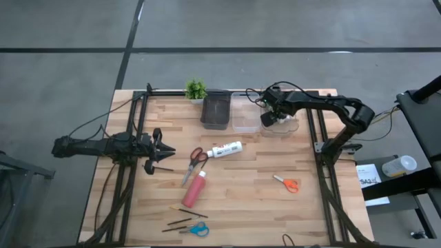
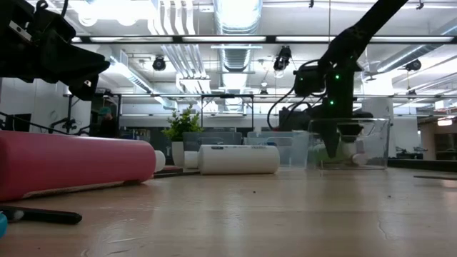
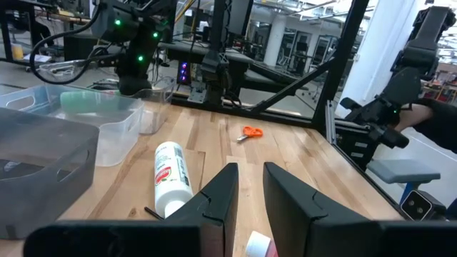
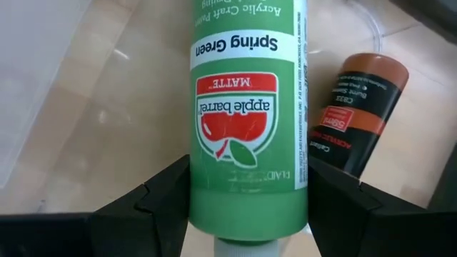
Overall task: Pick & Place Paint Supplies
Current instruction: Put the green paint bottle into the transparent bin
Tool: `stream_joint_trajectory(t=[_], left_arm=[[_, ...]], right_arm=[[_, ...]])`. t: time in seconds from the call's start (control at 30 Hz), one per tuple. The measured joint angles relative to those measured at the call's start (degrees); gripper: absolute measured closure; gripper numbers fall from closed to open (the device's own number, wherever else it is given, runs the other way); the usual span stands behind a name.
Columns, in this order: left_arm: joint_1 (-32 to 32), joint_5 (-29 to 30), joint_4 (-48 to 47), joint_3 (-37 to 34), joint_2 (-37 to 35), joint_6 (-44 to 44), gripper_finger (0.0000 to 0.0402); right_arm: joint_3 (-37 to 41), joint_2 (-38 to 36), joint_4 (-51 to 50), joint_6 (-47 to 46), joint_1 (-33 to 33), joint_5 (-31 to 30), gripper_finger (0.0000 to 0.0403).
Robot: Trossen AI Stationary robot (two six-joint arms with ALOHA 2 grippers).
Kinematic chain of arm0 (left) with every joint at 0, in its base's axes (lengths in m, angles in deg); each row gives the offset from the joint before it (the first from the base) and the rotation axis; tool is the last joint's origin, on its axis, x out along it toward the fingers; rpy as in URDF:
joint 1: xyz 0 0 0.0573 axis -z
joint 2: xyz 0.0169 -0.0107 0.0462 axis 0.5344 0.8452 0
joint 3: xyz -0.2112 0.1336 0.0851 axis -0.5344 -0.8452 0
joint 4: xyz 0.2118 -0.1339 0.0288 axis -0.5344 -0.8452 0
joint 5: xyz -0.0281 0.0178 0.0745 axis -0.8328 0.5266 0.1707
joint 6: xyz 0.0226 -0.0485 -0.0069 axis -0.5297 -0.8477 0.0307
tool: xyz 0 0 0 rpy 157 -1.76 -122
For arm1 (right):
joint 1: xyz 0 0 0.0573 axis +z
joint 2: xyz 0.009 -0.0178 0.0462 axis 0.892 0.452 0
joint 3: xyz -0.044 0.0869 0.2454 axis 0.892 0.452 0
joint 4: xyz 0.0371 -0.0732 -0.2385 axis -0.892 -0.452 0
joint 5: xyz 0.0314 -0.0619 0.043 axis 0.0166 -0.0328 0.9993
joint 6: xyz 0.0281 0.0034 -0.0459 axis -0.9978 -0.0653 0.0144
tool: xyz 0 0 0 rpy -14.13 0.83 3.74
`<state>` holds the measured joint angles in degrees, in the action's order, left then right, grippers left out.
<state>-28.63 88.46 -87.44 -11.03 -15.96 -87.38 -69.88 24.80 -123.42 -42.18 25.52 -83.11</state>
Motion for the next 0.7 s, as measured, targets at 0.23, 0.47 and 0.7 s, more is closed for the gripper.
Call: stream_joint_trajectory(t=[0.23, 0.47, 0.7], left_arm=[[-0.01, -0.01, 0.0, 0.01, 0.0, 0.01, 0.0325], [0.01, -0.01, 0.0, -0.01, 0.0, 0.01, 0.0325], [-0.01, 0.01, 0.0, 0.01, 0.0, -0.01, 0.0325]], right_arm=[[0.0, 0.58, 0.01, -0.06, 0.02, 0.17, 0.0182], [0.07, 0.02, -0.35, -0.23, 0.04, 0.02, 0.0181], [0.07, -0.02, -0.35, 0.08, 0.07, 0.09, 0.0181]])
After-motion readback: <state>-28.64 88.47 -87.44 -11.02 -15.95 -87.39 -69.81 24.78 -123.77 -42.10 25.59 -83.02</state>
